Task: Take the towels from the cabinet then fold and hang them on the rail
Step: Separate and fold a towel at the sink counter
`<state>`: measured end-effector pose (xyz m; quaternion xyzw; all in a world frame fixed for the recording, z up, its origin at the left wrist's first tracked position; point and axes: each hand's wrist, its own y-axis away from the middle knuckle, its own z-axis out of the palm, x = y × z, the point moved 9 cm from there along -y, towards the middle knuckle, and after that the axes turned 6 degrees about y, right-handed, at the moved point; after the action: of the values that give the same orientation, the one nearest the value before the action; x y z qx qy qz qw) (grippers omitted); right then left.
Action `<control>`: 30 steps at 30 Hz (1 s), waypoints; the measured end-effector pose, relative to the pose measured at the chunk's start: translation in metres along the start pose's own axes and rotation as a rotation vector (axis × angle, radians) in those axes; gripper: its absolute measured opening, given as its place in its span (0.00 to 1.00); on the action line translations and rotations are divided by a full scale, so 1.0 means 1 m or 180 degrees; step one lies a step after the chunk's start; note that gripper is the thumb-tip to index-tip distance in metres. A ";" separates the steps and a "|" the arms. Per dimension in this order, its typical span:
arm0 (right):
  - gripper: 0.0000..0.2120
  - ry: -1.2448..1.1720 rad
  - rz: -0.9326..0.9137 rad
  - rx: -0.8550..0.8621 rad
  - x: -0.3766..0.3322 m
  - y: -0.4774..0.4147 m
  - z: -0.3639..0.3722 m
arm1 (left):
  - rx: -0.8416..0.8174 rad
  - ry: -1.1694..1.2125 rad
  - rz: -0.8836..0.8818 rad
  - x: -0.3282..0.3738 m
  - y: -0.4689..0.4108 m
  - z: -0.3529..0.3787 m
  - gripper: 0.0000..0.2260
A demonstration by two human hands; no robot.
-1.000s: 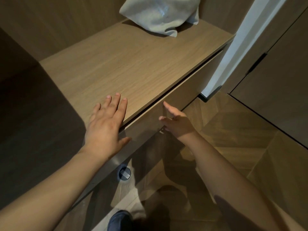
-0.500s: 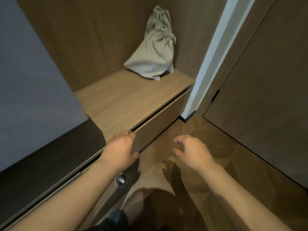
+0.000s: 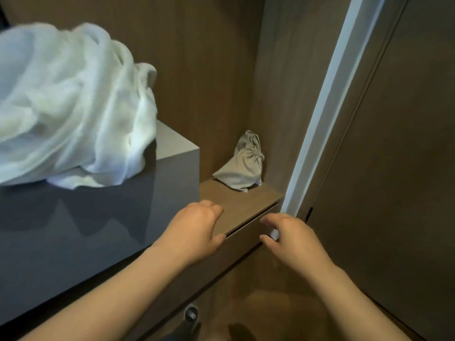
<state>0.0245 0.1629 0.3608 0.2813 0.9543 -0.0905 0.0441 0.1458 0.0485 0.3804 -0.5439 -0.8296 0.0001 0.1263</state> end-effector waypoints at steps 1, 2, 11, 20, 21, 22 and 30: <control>0.18 0.0045 -0.0060 0.0054 -0.011 0.000 -0.014 | 0.0066 -0.0044 -0.0003 -0.003 0.006 -0.017 0.21; 0.18 0.0080 -0.0119 0.0107 -0.023 -0.001 -0.027 | 0.0128 -0.0069 0.0003 -0.005 0.013 -0.034 0.20; 0.18 0.0176 -0.0555 0.0627 -0.123 -0.018 -0.120 | 0.0791 -0.0065 -0.0069 -0.036 0.061 -0.165 0.20; 0.17 0.0073 -0.1075 0.0902 -0.238 -0.075 -0.163 | 0.1306 -0.0173 -0.0507 -0.120 0.099 -0.246 0.19; 0.17 0.0037 -0.1094 0.0920 -0.244 -0.077 -0.167 | 0.1318 -0.0154 -0.0543 -0.125 0.100 -0.249 0.18; 0.17 0.0025 -0.1149 0.0960 -0.255 -0.084 -0.170 | 0.1364 -0.0136 -0.0593 -0.134 0.104 -0.255 0.18; 0.16 -0.0167 -0.1650 0.1125 -0.350 -0.135 -0.197 | 0.1546 -0.0264 -0.1016 -0.216 0.119 -0.296 0.20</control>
<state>0.2377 -0.0946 0.6206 0.0296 0.9623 -0.2704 -0.0054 0.3969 -0.1387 0.6048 -0.3600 -0.8848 0.2010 0.2173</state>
